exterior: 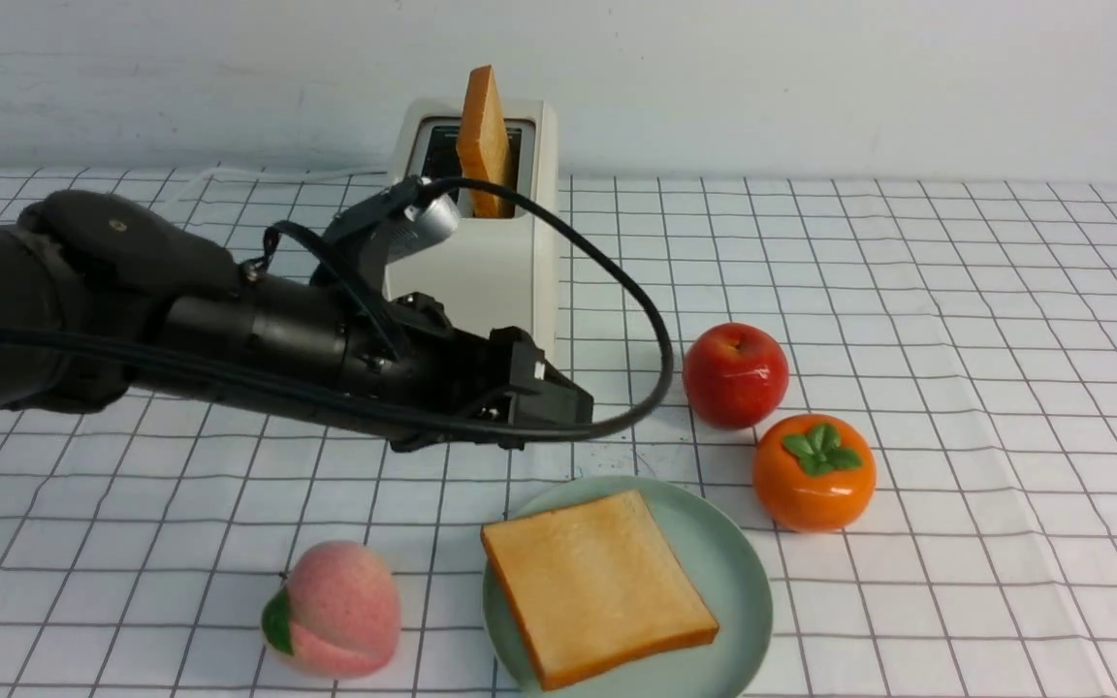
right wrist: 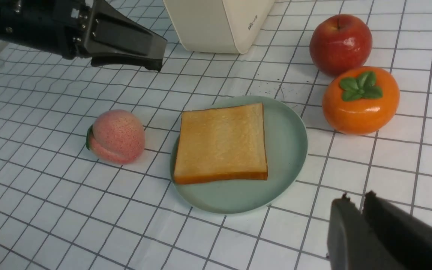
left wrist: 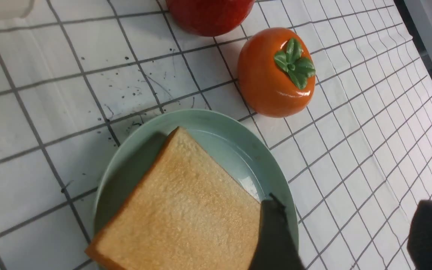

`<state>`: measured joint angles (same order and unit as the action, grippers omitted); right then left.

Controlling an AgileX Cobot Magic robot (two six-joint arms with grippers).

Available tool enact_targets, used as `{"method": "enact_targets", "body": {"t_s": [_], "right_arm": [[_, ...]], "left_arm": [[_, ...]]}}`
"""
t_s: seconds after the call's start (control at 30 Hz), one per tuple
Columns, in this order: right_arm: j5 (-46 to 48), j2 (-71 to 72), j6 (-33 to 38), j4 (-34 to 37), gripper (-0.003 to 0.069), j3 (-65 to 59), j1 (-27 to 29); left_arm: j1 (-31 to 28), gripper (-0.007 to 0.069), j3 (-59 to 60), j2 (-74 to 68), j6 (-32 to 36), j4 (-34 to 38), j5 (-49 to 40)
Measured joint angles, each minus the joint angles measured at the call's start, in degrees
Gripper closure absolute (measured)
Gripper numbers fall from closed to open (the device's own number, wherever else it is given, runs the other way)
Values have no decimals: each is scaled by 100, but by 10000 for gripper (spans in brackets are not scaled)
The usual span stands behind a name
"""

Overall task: Take toasted bread from bread machine on white checkered table place on plate.
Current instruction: 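Grasp the toast slice in the toaster and pull it up out of the slot with the right gripper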

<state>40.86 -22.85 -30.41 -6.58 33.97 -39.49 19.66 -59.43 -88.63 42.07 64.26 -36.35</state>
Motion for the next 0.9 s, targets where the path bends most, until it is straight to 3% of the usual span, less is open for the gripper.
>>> {"method": "enact_targets", "body": {"t_s": [0.07,0.2,0.23,0.27,0.33,0.57,0.77,0.9], "right_arm": [[0,0,0,0,596,0,0],[93,-63,0,2,596,29,0],[116,-90,0,2,596,48,0],[365,-272,0,2,596,157,0],[674,-640,13,-4,601,379,0],[1122,-2016,447,-22,608,1348,0],[1077,-3617,838,-11,606,2726,0],[821,-4630,892,2,601,3565,0]], "left_arm": [[0,209,0,68,0,-91,0],[0,484,0,606,0,-569,0],[0,500,0,643,0,-569,0],[0,602,0,1011,0,-861,-41],[0,638,0,1432,-77,-1165,-62],[0,638,0,2862,-1011,-2514,-78],[0,638,0,4106,-2539,-3996,-195],[0,638,0,4660,-3120,-4687,-174]]}}
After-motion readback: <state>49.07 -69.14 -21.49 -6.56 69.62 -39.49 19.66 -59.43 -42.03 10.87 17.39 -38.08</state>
